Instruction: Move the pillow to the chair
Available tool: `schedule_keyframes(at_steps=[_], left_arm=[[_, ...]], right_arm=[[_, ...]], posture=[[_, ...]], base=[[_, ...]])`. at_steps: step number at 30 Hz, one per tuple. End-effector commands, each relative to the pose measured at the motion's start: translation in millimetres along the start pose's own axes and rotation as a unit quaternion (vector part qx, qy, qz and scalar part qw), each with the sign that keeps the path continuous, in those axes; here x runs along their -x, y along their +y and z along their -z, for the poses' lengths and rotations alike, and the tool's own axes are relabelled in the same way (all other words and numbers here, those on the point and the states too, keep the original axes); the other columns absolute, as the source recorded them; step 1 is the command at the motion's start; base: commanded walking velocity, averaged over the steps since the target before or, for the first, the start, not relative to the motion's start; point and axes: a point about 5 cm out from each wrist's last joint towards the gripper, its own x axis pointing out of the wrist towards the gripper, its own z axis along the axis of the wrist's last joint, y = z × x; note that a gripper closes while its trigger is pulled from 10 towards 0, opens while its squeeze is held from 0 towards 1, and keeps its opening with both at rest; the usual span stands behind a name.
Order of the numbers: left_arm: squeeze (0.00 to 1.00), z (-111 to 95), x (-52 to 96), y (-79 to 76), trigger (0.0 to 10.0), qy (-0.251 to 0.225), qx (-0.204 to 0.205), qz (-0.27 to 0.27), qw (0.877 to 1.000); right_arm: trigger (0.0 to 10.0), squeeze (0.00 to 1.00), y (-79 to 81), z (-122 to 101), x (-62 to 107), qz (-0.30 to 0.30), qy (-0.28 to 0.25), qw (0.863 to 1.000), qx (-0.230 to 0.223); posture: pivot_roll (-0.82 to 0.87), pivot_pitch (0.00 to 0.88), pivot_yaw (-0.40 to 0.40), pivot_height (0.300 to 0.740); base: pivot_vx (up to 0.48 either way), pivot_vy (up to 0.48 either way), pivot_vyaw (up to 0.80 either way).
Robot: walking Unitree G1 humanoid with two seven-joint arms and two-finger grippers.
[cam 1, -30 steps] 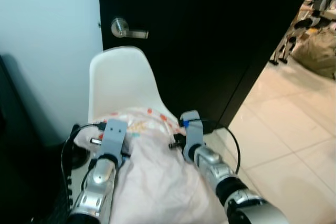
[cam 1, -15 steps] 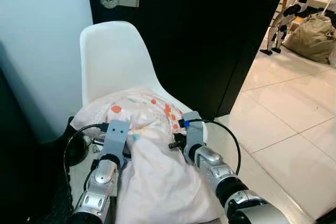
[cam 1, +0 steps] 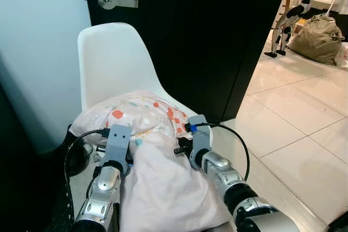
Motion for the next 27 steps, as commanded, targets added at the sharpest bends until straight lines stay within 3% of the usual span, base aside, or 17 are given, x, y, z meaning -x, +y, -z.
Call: schedule_keyframes(at_steps=[1, 7, 9, 16, 17, 19, 20, 23, 27], left_arm=[[1.0, -7.9, -2.0, -1.0, 10.0, -0.008, 0.011, 0.002, 1.0], [1.0, -12.8, -1.7, 6.6, 10.0, 0.01, -0.001, -0.002, 1.0], [1.0, -12.2, 1.4, 12.1, 10.0, 0.056, -0.026, 0.025, 0.998], [1.0, -25.3, 11.2, 7.3, 10.0, 0.078, -0.028, 0.115, 0.99], [1.0, -29.3, 15.6, 3.1, 10.0, 0.084, -0.019, 0.147, 0.985], [1.0, -52.6, 28.5, -8.1, 10.0, 0.064, 0.042, 0.23, 0.97], [1.0, -52.6, 28.5, -8.1, 10.0, 0.064, 0.042, 0.23, 0.97], [1.0, -79.4, 39.6, -15.1, 10.0, 0.028, 0.123, 0.288, 0.949], [1.0, -93.4, 45.5, -12.8, 10.0, 0.003, 0.17, 0.309, 0.936]], right_arm=[[10.0, 0.96, 3.4, -8.8, -0.7, -0.025, -0.03, 0.999, -0.006], [10.0, 1.0, 0.7, -14.4, 0.3, -0.042, -0.043, 0.998, -0.027], [10.0, 1.0, -5.9, -20.9, 2.6, -0.047, -0.063, 0.995, -0.055], [10.0, 1.0, -15.0, -32.2, 5.8, -0.048, -0.1, 0.989, -0.101], [10.0, 1.0, -16.5, -34.8, 6.7, -0.051, -0.111, 0.986, -0.112], [10.0, 1.0, -21.7, -40.9, 8.7, -0.04, -0.136, 0.981, -0.13], [10.0, 1.0, -21.7, -40.9, 8.7, -0.04, -0.136, 0.981, -0.13], [10.0, 1.0, -27.0, -44.5, 10.7, -0.026, -0.157, 0.976, -0.151], [10.0, 1.0, -31.4, -44.3, 12.2, -0.015, -0.161, 0.973, -0.164]], posture=[[0.14, 0.002, -0.13, 0.505], [0.14, 0.0, -0.133, 0.505], [0.15, 0.0, -0.136, 0.505], [0.15, 0.0, -0.138, 0.505], [0.15, 0.0, -0.138, 0.505], [0.16, 0.0, -0.137, 0.505], [0.16, 0.0, -0.137, 0.505], [0.16, 0.005, -0.138, 0.505], [0.16, 0.009, -0.138, 0.505]], base=[[0.0, 0.0, 0.0], [0.0, 0.0, 0.0], [0.0, 0.0, 0.0], [0.0, 0.0, 0.0], [0.0, 0.0, 0.0], [0.0, 0.0, 0.0], [0.0, 0.0, 0.0], [0.0, 0.0, 0.0], [0.0, 0.0, 0.0]])
